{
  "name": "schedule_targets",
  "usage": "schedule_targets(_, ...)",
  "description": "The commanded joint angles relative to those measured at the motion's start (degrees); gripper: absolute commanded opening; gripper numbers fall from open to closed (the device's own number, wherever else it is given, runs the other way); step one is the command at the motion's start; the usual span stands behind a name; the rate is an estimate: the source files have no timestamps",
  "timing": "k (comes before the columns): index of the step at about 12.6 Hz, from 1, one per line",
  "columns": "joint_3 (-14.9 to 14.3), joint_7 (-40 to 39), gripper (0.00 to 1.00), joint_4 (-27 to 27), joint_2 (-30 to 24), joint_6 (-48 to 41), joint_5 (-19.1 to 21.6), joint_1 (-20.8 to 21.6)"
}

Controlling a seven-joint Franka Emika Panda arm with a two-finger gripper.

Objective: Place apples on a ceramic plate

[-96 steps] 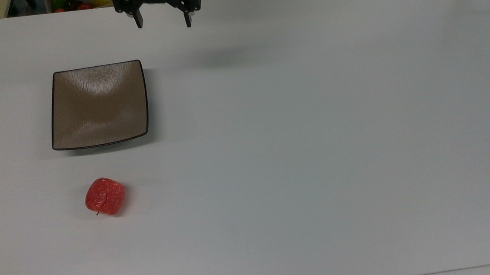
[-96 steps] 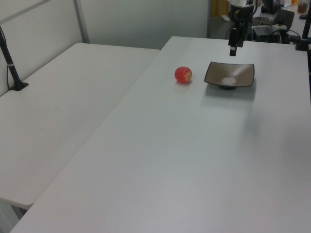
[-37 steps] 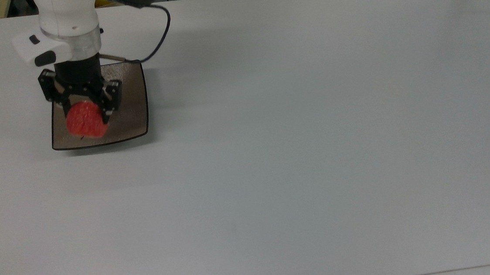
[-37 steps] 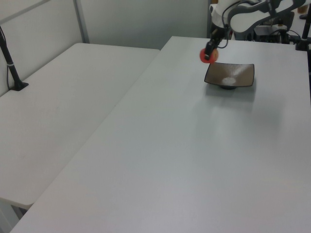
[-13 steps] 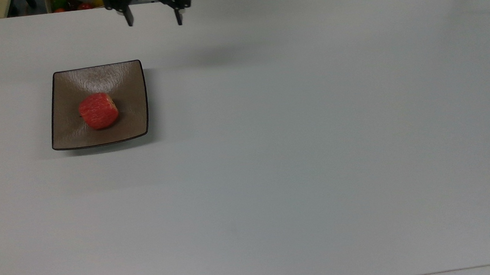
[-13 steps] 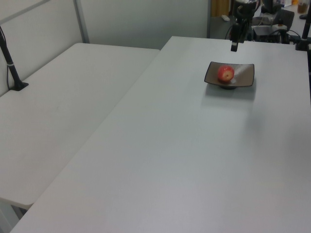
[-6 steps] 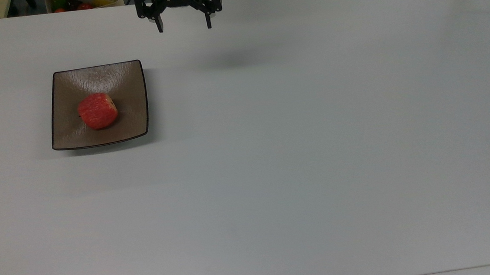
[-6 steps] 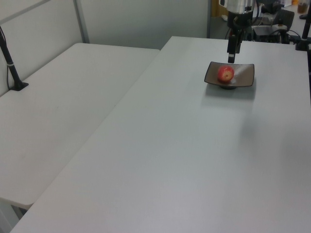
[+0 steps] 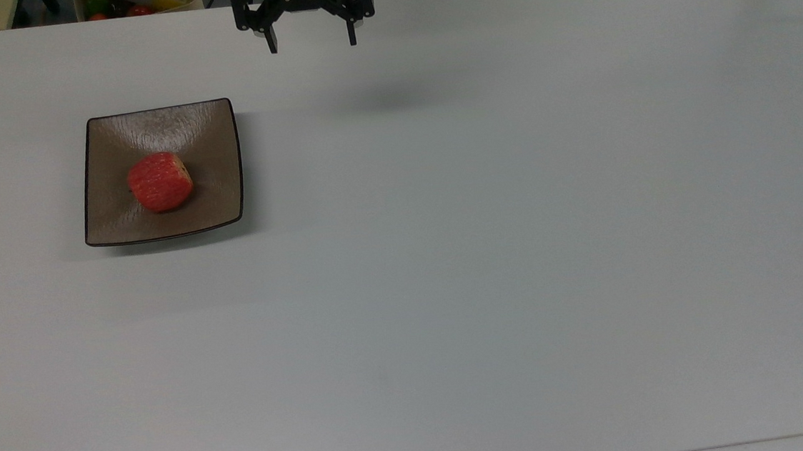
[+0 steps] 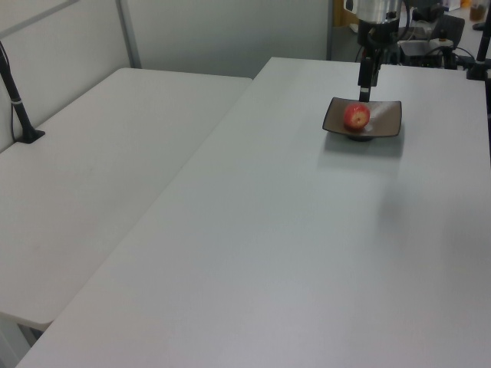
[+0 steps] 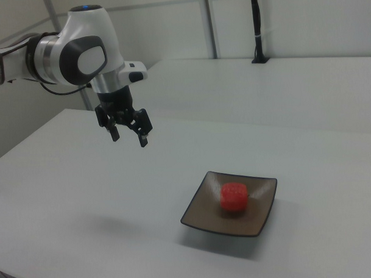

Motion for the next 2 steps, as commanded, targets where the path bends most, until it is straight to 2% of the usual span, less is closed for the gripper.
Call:
schedule_targets(1, -1.85, 0.44, 1.00, 0.14, -0.33, -0.20, 0.44, 2.02)
schedule_targets(2, -1.85, 0.44, 1.00, 0.14, -0.42, -0.20, 0.44, 1.93)
